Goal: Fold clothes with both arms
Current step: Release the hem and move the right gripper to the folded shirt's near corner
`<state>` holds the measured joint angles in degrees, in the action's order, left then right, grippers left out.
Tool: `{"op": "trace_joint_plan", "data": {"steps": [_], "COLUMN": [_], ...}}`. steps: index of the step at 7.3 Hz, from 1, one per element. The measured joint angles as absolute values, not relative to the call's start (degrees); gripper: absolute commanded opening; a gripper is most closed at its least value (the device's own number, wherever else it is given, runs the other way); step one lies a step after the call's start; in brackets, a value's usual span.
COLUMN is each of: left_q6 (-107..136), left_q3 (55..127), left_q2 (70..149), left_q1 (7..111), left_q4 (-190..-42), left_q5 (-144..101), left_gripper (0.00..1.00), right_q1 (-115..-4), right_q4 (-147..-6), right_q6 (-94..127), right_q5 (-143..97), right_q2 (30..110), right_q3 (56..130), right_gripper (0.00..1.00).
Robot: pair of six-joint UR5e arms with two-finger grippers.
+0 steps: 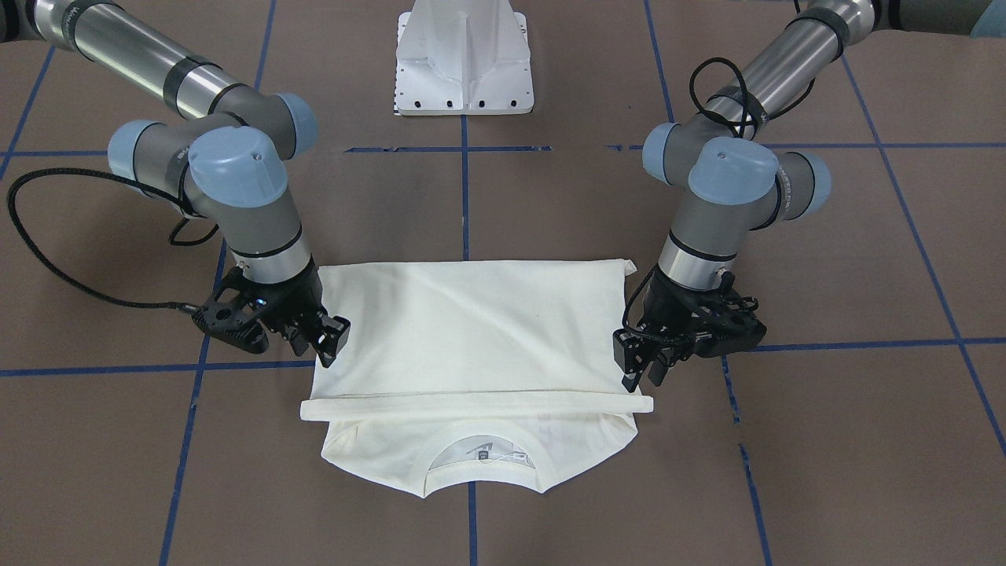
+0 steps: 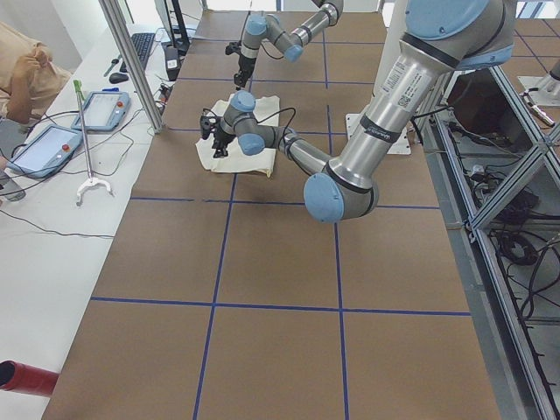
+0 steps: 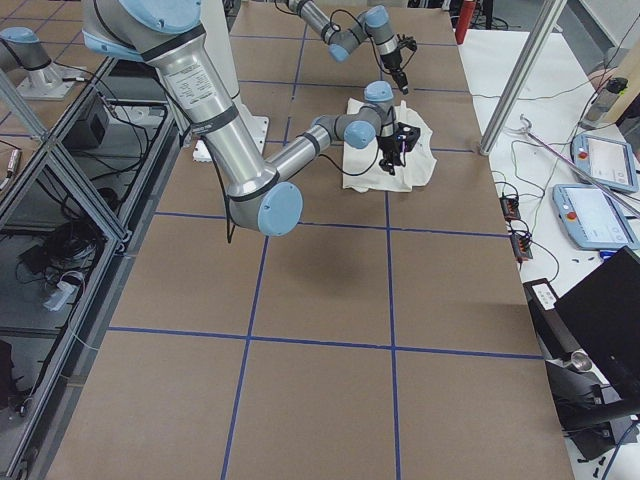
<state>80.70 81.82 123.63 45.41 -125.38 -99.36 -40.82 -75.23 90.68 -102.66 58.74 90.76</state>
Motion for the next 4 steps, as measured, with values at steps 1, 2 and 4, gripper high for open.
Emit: {"op": "trace_joint_plan", "data": {"steps": [1,2,4], "left_q6": [80.74,80.76,80.75], "left_q3": [84.04,85.19,85.8], "left_q2": [122.43,121.65,121.12], "left_q1": [45.44,45.44,45.43], "left_q4": [-125.25,-125.17,-125.23], "left_q5": [-99.39,-99.4,-99.29], "left_gripper": [0.5,0.5,0.5], "right_q1": [-38.34,-36.37,-33.65], "right_q4": [-75.18,-75.16,-75.18], "right_q6": [93.76,95.59,98.18], "right_q5": [-102.57,-102.52,-102.5], "right_q2": [63.88,68.05,71.85], "right_q3": [96.48,100.8,104.0], "right_gripper": [0.61,0.63,0.63]}}
